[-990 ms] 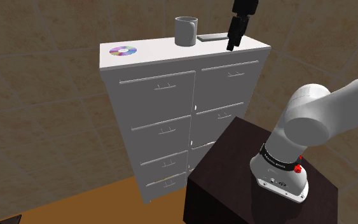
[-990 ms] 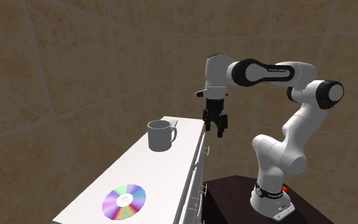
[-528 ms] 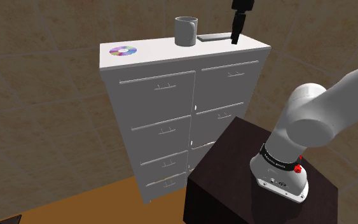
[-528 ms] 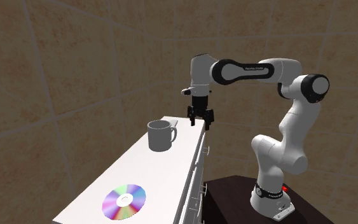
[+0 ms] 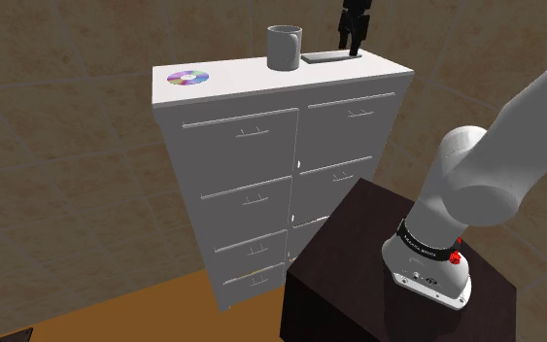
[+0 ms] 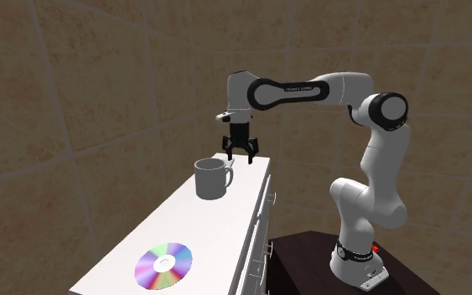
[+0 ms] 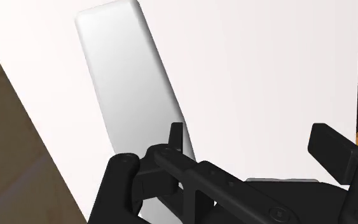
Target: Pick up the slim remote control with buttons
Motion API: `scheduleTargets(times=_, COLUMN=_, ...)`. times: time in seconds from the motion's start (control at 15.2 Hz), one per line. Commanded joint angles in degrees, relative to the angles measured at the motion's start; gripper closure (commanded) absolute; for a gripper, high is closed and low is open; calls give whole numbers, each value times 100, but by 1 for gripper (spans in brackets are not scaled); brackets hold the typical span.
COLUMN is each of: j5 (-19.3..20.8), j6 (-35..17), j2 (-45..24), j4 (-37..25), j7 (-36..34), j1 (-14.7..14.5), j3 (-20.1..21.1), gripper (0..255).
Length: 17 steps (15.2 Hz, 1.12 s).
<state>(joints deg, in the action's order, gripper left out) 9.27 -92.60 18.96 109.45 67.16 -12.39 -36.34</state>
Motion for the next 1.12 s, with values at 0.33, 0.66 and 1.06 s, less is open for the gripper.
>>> scheduleTargets(times=0.33, j5=-731, j6=-72, j2=-1549, j4=-1319, j7=2130, j1=-238, j3=-768, gripper=0)
scheduleTargets(times=0.66, j5=-678, j6=-467, j2=-1474, j4=-869, j7=2092, j1=-235, j3=-750, gripper=0)
scheduleTargets(times=1.06, j5=-672, j6=-582, j2=-1465, j4=-748, j7=2089, j1=-233, j3=-751, gripper=255)
